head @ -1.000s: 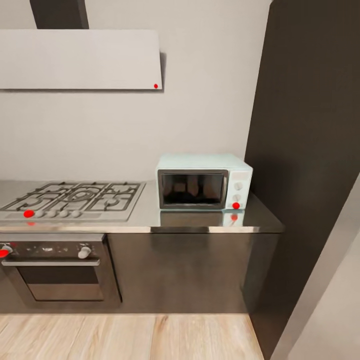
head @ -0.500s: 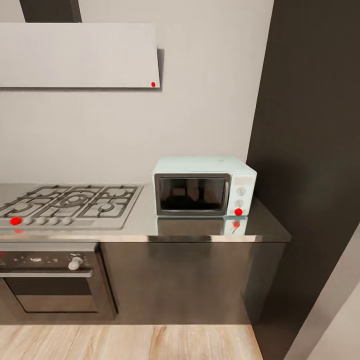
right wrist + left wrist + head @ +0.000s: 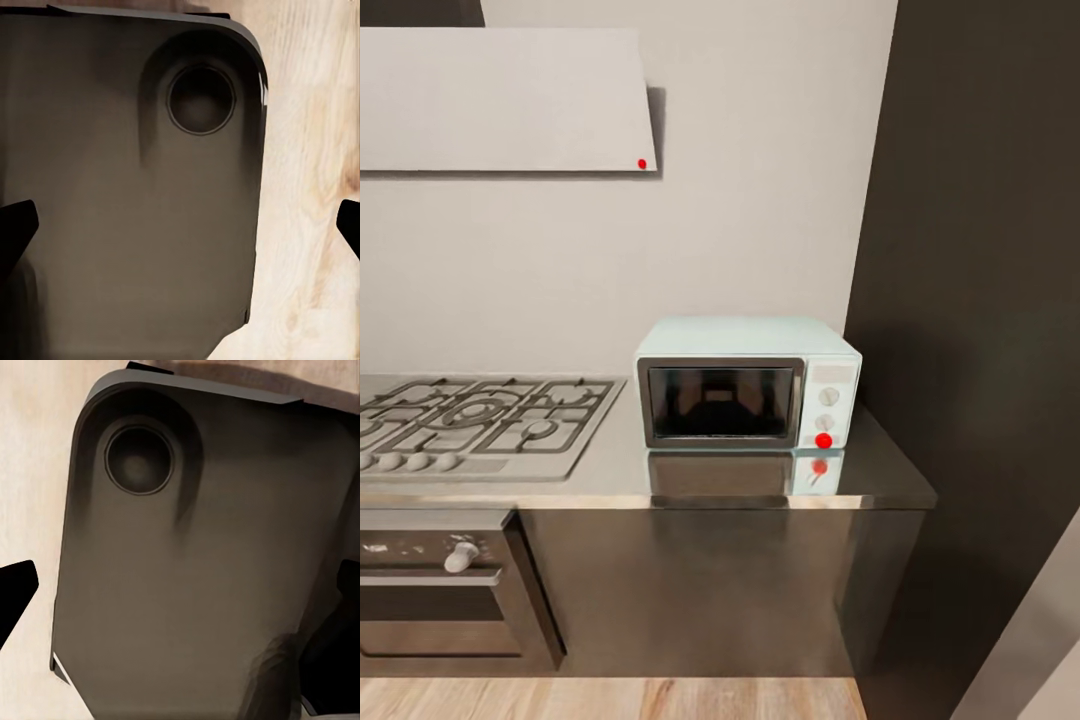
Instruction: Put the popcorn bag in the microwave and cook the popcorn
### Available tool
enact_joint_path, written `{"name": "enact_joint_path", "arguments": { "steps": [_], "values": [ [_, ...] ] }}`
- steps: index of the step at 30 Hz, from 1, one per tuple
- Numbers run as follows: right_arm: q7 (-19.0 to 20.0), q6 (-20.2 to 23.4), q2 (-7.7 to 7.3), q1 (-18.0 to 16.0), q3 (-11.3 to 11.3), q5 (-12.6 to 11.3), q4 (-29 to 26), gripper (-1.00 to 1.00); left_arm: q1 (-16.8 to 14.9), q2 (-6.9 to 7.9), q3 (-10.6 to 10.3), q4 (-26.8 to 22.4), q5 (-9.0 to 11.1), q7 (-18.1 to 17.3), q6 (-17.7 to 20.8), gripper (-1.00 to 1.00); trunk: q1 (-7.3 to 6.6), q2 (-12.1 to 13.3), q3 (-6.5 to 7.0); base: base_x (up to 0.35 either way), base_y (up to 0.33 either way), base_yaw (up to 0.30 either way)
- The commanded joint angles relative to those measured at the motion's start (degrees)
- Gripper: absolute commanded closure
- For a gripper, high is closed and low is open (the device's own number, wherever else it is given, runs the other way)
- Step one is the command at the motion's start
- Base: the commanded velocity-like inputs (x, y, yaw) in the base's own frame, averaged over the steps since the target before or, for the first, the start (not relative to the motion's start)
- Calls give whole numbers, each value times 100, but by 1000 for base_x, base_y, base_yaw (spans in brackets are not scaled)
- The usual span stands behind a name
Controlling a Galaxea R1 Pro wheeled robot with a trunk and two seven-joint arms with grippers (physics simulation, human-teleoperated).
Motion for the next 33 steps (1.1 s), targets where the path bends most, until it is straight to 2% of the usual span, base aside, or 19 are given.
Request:
{"name": "enact_joint_path", "arguments": {
  "steps": [1, 10, 12, 15, 17, 19, 25, 33],
  "values": [
    [-1, -18, 1, -1, 3, 0, 1, -100, -1, -1, 31, -2, 24, 5, -7, -100, 0, -2, -5, 22, -16, 0],
    [-1, -23, 0, -1, 11, 5, 1, -100, -1, -8, 62, -2, 57, 19, -7, -100, 0, -2, -5, 3, -2, 0],
    [-1, -20, -1, -1, 12, 7, 1, -100, -1, -8, 65, -2, 152, 21, -7, -100, 0, -2, -5, 0, 0, 0],
    [-1, -20, -1, -1, 18, 8, 1, -100, -1, -9, 59, -7, 461, 22, -13, -100, 0, -2, -5, 0, 0, 0],
    [-1, -19, -1, -1, 20, 8, 1, -100, -1, -9, 52, -10, 525, 24, -15, -100, 0, -2, -5, 0, 0, 0],
    [-1, -18, -1, -1, 20, 11, 1, -100, -1, -9, 50, -10, 547, 24, -16, -100, 0, -2, -5, 0, 0, 0],
    [3, -18, -1, -1, 21, 10, 1, -100, -1, -8, 49, -11, 558, 23, -16, -100, -131, 238, 103, 0, 0, 0],
    [15, -22, -4, -1, 19, 11, 1, -100, -1, -8, 40, -11, 560, 23, -15, -100, -131, 238, 103, 0, 0, 0]
  ]
}}
